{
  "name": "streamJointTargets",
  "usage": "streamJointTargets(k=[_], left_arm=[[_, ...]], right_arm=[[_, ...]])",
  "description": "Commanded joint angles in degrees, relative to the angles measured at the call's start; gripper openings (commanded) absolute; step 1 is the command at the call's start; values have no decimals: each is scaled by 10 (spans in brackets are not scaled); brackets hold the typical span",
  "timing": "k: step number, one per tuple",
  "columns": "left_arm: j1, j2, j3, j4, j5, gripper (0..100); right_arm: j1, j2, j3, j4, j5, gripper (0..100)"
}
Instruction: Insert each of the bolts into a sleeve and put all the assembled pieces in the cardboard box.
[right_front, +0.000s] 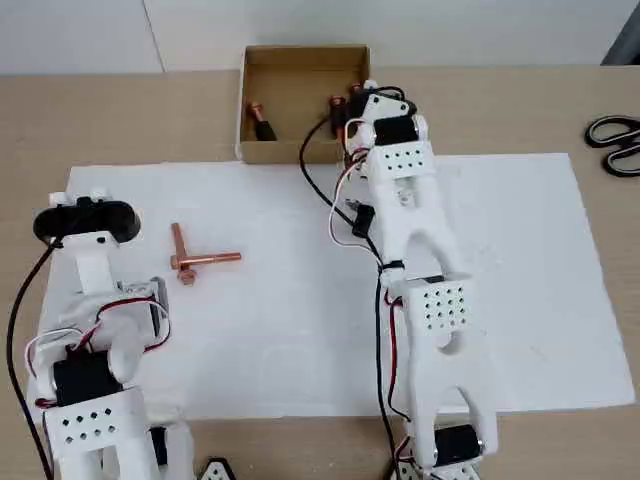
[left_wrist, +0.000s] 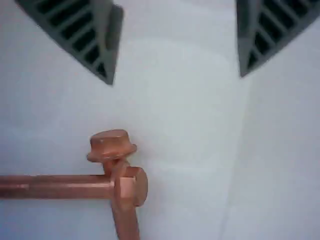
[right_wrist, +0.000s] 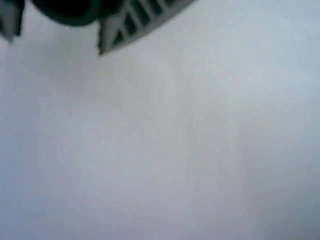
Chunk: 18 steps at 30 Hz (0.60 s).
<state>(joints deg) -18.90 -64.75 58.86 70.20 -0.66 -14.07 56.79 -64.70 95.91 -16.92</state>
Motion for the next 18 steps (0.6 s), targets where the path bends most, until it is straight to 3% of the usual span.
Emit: streamJointTargets(k=[1,8,18], left_arm=[[-2,-4,-1,-2,1,152],[-2,-4,-1,-2,1,152],[-2,-4,-1,-1,1,152]], right_arm=[[14,-56,-55,28,27,4],[15,-119,1,34,92,5],[15,-209,232,32,215,9]])
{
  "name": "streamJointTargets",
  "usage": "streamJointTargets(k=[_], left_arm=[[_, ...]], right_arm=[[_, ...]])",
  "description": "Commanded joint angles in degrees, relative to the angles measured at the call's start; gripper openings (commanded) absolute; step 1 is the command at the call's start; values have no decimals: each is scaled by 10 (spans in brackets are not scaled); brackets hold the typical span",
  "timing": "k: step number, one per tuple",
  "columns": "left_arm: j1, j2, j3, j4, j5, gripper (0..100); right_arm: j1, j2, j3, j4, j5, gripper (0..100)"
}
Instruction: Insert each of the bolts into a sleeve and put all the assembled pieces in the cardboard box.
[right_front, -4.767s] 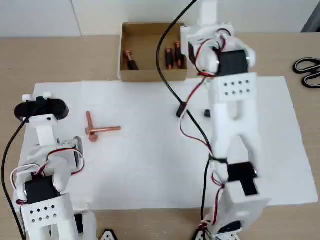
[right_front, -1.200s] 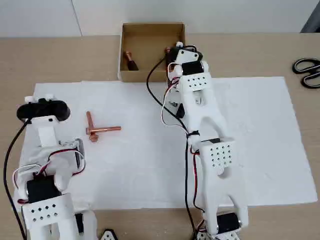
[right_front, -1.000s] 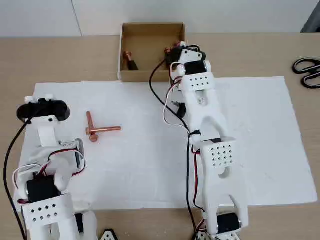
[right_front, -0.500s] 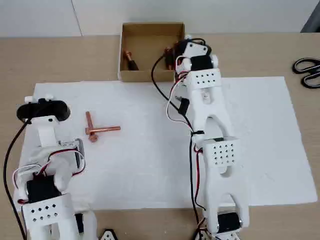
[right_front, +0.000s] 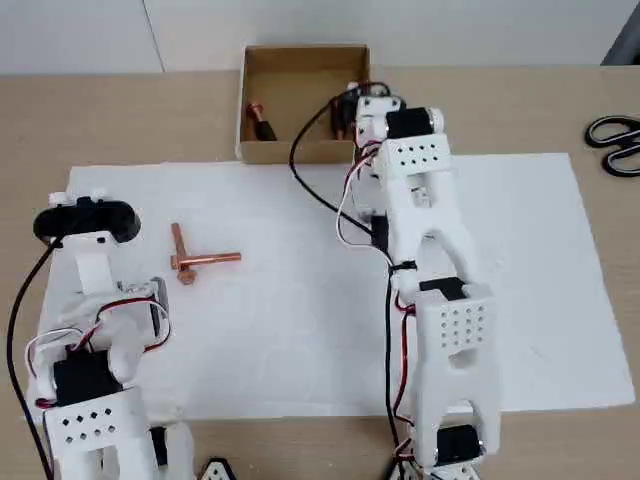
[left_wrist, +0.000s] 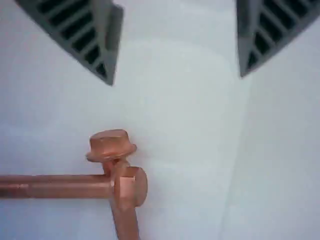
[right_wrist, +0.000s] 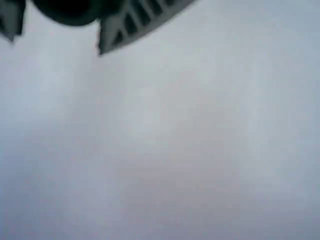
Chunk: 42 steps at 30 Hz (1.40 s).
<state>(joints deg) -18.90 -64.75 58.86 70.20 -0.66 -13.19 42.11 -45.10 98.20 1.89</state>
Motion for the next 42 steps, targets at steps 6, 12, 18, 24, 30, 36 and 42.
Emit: streamJointTargets(k=[6,12,18,24,30,36,42], left_arm=[[-2,-4,-1,-1,1,152],[-2,-6,-1,0,1,152],[-2,-6,-2,0,1,152],[-2,-6,-2,0,1,152],[-2,-6,-2,-2,1,152],[-2,-5,-2,-2,1,152],[-2,-5,-2,-2,1,152]], right_arm=[[7,-31,50,7,29,145],[8,-7,50,9,27,154],[7,-8,54,12,20,211],[-4,-4,74,11,10,209],[-4,-2,77,6,-3,208],[-4,17,77,0,-4,189],[-1,67,75,-17,-4,146]])
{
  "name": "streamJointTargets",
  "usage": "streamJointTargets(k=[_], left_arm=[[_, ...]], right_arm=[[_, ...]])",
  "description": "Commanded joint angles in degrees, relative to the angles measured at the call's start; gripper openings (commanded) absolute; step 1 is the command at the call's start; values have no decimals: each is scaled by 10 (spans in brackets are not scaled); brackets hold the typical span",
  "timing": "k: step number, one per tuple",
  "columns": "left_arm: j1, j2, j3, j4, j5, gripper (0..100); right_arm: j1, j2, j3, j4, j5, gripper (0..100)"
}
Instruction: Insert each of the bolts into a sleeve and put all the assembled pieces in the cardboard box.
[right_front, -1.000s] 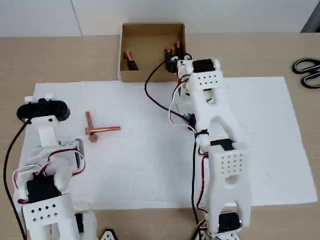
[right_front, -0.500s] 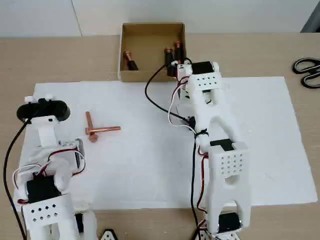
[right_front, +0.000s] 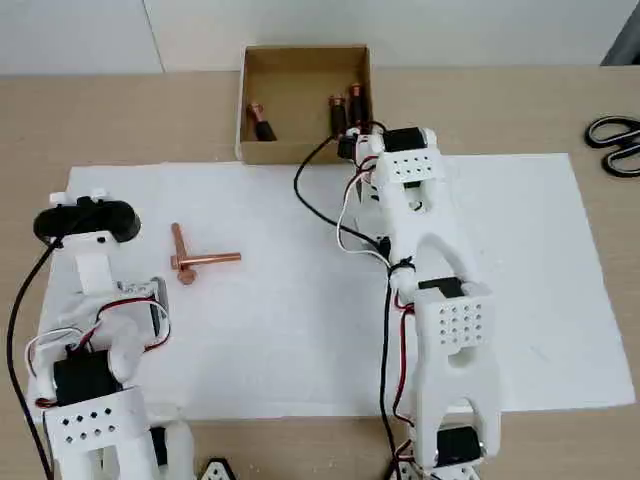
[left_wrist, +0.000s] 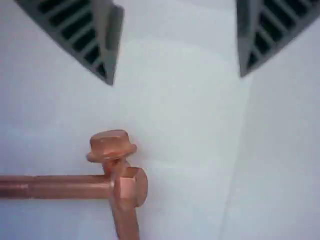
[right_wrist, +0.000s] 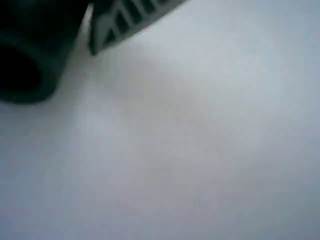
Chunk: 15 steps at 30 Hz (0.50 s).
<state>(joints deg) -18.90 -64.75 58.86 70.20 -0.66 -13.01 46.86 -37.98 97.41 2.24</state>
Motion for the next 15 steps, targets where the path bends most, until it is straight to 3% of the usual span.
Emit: streamJointTargets(k=[1,6,12,15], left_arm=[[-2,-5,-2,-2,1,152],[-2,-5,-2,-2,1,152],[-2,-6,-2,-1,0,152],[-2,-6,-2,-1,0,152]], right_arm=[[-3,20,4,-9,-7,144],[-2,19,3,-5,-4,138],[-1,-8,3,7,-2,9],[-1,-44,4,13,-2,6]])
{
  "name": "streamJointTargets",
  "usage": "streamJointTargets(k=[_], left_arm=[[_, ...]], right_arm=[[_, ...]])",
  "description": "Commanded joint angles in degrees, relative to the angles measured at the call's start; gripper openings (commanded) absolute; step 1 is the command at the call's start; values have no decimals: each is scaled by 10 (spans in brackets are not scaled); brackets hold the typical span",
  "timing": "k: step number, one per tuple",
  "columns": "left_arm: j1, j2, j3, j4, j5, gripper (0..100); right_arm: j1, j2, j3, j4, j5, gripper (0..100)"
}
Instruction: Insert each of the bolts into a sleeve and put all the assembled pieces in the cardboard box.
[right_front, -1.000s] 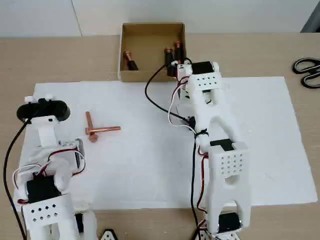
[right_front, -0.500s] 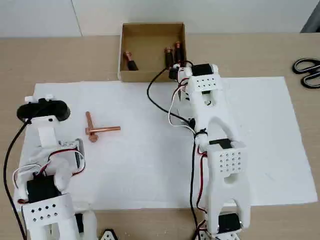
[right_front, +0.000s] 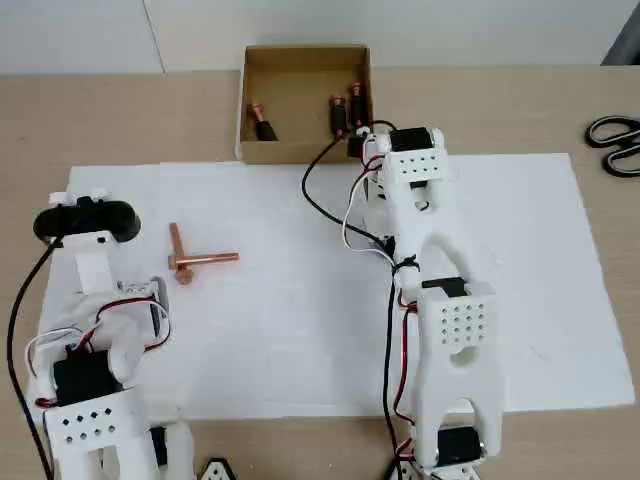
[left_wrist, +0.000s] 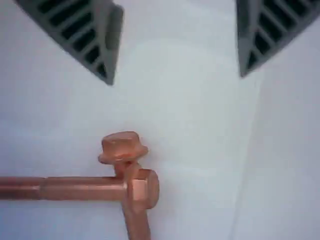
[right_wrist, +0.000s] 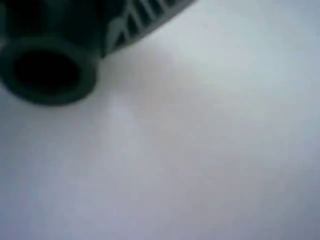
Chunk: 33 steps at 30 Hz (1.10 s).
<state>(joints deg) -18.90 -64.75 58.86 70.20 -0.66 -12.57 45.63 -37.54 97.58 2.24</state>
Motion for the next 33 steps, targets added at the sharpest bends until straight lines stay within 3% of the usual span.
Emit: streamJointTargets(k=[1,13,20,23,27,33], left_arm=[[-2,-6,-2,-1,0,152],[-2,10,-34,19,2,152],[11,220,-215,80,4,152],[40,316,-299,96,80,152],[100,392,-378,95,292,152],[192,438,-348,52,374,152]], right_arm=[[-6,-44,-1,12,-1,6],[27,-175,4,22,27,4],[36,-232,64,21,39,4],[36,-248,86,20,39,4],[36,-258,93,20,38,4],[36,-258,94,21,36,4]])
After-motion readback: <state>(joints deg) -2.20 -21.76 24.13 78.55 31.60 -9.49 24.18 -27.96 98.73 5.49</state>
